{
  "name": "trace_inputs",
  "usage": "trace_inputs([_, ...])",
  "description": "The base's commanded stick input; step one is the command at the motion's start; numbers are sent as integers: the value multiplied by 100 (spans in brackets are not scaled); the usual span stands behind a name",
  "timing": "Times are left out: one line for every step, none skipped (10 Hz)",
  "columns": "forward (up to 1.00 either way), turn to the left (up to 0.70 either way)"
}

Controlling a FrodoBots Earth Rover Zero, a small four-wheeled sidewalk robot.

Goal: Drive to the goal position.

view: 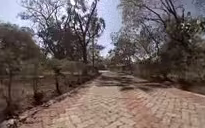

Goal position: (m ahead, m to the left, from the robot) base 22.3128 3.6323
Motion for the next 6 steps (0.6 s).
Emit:
trace_inputs([100,-28])
trace_inputs([100,-32])
trace_inputs([100,-9])
trace_inputs([100,0])
trace_inputs([100,0])
trace_inputs([100,0])
